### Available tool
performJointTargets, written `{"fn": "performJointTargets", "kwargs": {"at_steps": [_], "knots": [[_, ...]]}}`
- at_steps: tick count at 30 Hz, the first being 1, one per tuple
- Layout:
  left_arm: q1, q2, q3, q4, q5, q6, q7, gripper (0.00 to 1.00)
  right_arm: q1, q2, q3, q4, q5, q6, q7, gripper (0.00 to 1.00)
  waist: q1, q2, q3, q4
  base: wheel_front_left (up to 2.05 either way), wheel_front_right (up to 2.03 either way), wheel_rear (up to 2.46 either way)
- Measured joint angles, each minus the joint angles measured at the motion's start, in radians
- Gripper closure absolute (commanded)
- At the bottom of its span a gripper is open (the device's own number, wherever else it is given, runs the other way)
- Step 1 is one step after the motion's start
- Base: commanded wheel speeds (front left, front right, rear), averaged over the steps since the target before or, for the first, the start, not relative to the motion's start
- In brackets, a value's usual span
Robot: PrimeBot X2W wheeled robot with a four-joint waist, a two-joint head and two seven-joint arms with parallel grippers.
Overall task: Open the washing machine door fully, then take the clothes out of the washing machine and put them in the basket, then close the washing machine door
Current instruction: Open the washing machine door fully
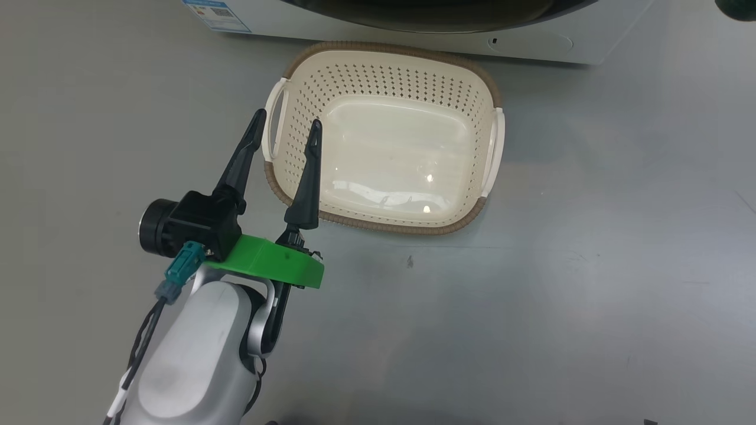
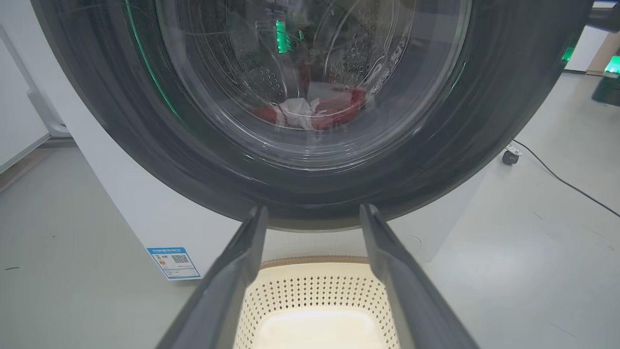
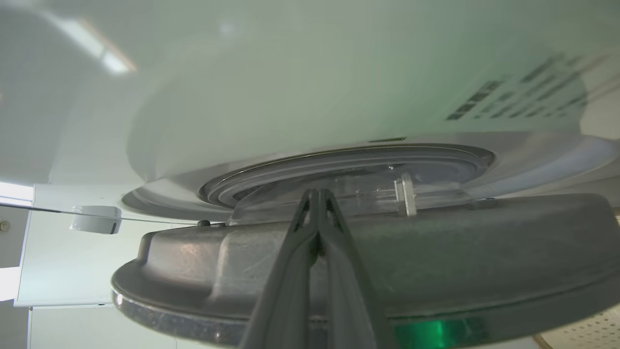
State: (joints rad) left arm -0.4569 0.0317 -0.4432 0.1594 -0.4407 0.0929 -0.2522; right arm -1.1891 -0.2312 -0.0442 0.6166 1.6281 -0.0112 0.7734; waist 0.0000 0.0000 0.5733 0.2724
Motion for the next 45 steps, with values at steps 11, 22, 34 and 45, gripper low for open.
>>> {"fn": "performJointTargets", "kwargs": {"at_steps": [11,22,34,45], "knots": [[0.000,-0.001,0.013,0.012,0.002,0.006,0.000,0.00,0.033,0.012,0.037,0.018,0.026,0.031,0.099,1.00,0.0000,0.0000,-0.025,-0.020,0.00,0.00,0.00],[0.006,-0.001,0.016,0.029,0.002,0.007,0.000,0.00,0.124,0.056,0.082,0.031,0.030,0.063,0.170,1.00,0.0000,0.0000,-0.072,-0.040,0.00,0.00,0.00],[0.044,-0.001,0.016,0.045,0.002,0.007,0.000,0.00,0.208,0.083,0.092,0.033,0.048,0.082,0.207,1.00,0.0000,0.0000,-0.134,-0.047,0.00,0.00,0.00],[0.081,-0.001,0.017,0.060,0.002,0.007,0.000,0.00,0.296,0.114,0.108,0.036,0.069,0.098,0.235,1.00,0.0000,0.0000,-0.197,-0.050,0.00,0.00,0.00]]}}
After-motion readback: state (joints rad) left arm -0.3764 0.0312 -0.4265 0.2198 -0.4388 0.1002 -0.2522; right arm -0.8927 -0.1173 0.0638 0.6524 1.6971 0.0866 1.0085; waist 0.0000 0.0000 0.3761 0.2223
